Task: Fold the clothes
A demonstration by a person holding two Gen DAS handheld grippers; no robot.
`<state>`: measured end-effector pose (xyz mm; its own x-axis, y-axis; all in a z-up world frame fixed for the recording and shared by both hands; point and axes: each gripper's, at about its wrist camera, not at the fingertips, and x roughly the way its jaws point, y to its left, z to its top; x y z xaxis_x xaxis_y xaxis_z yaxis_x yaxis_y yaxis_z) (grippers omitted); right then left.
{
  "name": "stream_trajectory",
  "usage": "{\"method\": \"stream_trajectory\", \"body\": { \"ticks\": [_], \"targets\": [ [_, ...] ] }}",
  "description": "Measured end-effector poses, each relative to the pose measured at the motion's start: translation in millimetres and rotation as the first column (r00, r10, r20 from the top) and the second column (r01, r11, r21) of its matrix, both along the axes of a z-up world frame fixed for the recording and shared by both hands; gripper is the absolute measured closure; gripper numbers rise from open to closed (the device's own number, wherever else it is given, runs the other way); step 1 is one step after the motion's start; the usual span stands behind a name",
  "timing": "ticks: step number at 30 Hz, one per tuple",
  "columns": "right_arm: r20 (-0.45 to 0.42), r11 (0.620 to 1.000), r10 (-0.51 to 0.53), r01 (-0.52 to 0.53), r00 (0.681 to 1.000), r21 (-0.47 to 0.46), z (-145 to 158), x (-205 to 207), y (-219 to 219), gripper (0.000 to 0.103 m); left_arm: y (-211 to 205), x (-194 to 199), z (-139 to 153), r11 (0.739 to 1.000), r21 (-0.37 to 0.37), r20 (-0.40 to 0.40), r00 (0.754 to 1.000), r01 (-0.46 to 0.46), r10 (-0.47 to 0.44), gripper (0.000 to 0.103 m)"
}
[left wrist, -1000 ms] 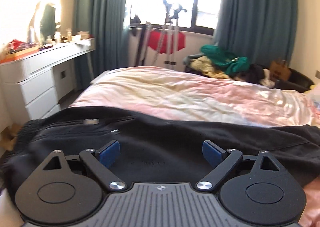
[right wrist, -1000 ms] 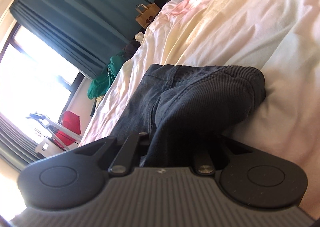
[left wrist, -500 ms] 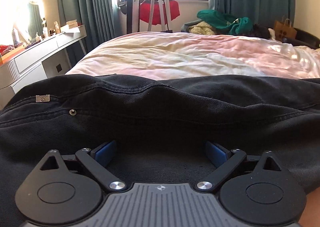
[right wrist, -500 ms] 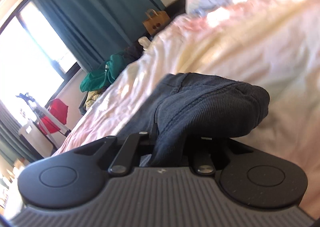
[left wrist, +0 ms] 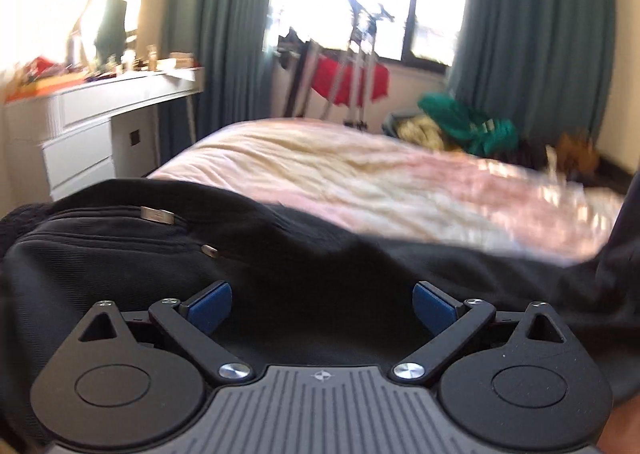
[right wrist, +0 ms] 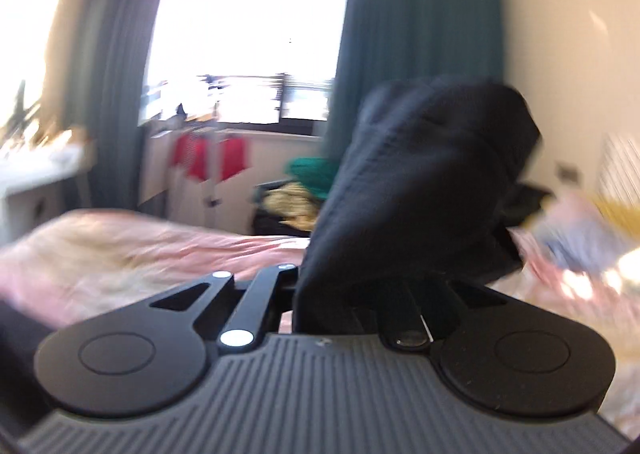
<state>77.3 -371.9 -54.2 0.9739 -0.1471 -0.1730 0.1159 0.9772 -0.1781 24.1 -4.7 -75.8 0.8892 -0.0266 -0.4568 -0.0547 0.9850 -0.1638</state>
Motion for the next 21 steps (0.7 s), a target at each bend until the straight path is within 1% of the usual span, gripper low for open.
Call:
{"method": "stream_trajectory", "body": {
  "ticks": [2, 3, 4, 5, 7, 8, 10, 11, 13, 16, 19, 21],
  "targets": [
    [-0.061, 0.989, 0.101, -0.106, 0.993, -0.099, -16, -4, 46, 0.088, 26, -12, 15, 0.994, -0.095, 0.027, 0.998, -0.06, 0.062, 0.005],
    [-0.105, 0.979, 0.142, -0.155, 0.984, -0.13, -27, -6, 66, 0.088, 39, -18, 21, 0.987, -0.139, 0.032, 0.996, -0.081, 0.087, 0.005],
    [-0.158, 0.969, 0.176, -0.2, 0.972, -0.147, -41, -7, 84, 0.088, 47, -21, 25, 0.983, -0.16, 0.034, 0.995, -0.092, 0.099, 0.005],
    [-0.215, 0.956, 0.207, -0.244, 0.954, -0.162, -56, -9, 99, 0.088, 52, -23, 26, 0.98, -0.17, 0.033, 0.994, -0.099, 0.106, 0.005],
    [-0.337, 0.926, 0.257, -0.33, 0.906, -0.182, -86, -13, 120, 0.088, 62, -26, 30, 0.975, -0.191, 0.032, 0.992, -0.111, 0.119, 0.005],
    [-0.379, 0.913, 0.267, -0.359, 0.886, -0.196, -98, -15, 128, 0.088, 68, -28, 31, 0.972, -0.202, 0.031, 0.992, -0.117, 0.126, 0.005],
    [-0.406, 0.895, 0.251, -0.37, 0.879, -0.248, -112, -22, 134, 0.087, 78, -31, 35, 0.966, -0.223, 0.029, 0.99, -0.129, 0.139, 0.005],
    [-0.413, 0.892, 0.249, -0.373, 0.876, -0.255, -115, -25, 134, 0.087, 83, -33, 36, 0.963, -0.233, 0.028, 0.989, -0.135, 0.146, 0.005],
    [-0.398, 0.907, 0.263, -0.366, 0.879, -0.209, -107, -26, 123, 0.087, 89, -34, 39, 0.96, -0.244, 0.026, 0.989, -0.136, 0.146, 0.005],
    [-0.37, 0.92, 0.281, -0.358, 0.886, -0.158, -100, -26, 119, 0.087, 78, -34, 36, 0.97, -0.215, 0.029, 0.992, -0.11, 0.119, 0.005],
    [-0.362, 0.911, 0.292, -0.373, 0.885, -0.178, -104, -33, 127, 0.086, 66, -33, 34, 0.979, -0.184, 0.032, 0.995, -0.085, 0.093, 0.005],
    [-0.358, 0.894, 0.298, -0.39, 0.885, -0.222, -108, -38, 131, 0.086, 60, -33, 32, 0.984, -0.166, 0.039, 0.996, -0.068, 0.076, 0.005]
  ]
}}
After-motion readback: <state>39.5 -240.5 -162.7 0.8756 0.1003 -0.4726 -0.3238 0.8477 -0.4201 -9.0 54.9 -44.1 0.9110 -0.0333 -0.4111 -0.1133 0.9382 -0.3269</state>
